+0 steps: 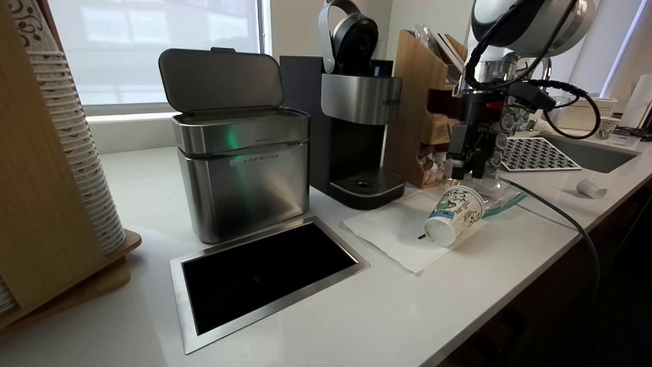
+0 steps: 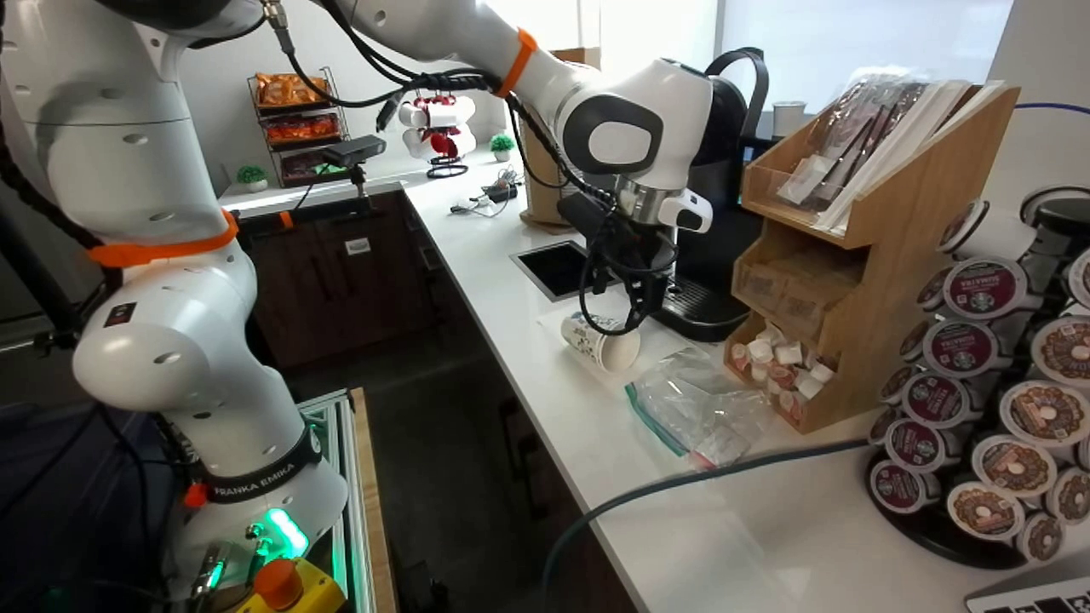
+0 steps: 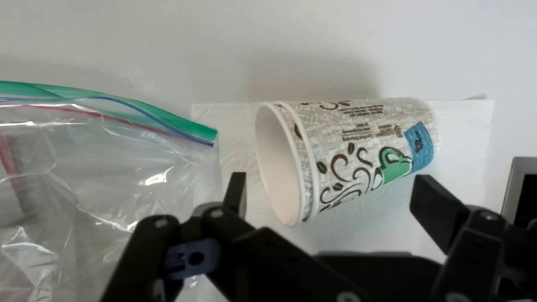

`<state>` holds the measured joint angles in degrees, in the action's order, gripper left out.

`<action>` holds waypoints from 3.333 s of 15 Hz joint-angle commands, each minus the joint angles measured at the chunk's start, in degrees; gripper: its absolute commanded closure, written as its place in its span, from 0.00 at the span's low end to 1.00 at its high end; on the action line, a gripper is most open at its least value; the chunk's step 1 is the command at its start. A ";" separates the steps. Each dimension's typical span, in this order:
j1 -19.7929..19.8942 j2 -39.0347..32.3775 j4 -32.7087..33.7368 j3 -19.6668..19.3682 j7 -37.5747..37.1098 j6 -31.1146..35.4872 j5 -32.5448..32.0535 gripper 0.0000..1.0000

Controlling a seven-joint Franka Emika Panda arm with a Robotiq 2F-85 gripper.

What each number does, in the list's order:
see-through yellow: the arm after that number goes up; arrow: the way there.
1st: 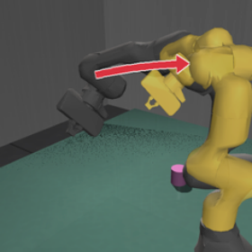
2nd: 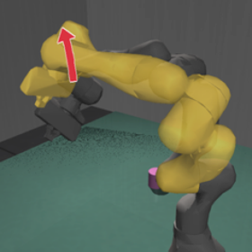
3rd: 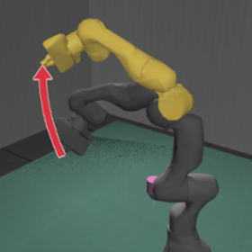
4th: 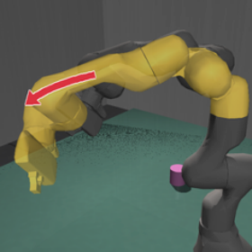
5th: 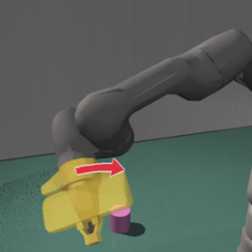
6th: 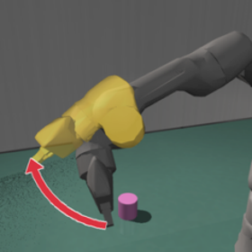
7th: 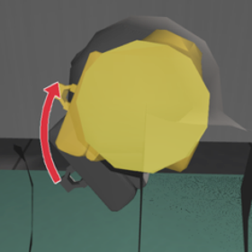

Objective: Place the stacked coffee cups on the napkin upright.

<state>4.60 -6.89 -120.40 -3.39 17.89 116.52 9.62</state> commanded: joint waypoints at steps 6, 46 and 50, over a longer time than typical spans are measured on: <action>0.84 -3.75 1.47 1.07 8.95 2.41 1.34 0.26; -2.39 7.23 -0.95 2.09 -5.40 2.29 -8.34 0.56; -0.83 5.75 0.40 0.04 1.31 1.85 -8.56 0.27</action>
<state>2.74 -0.20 -120.60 -2.12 14.89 118.28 1.80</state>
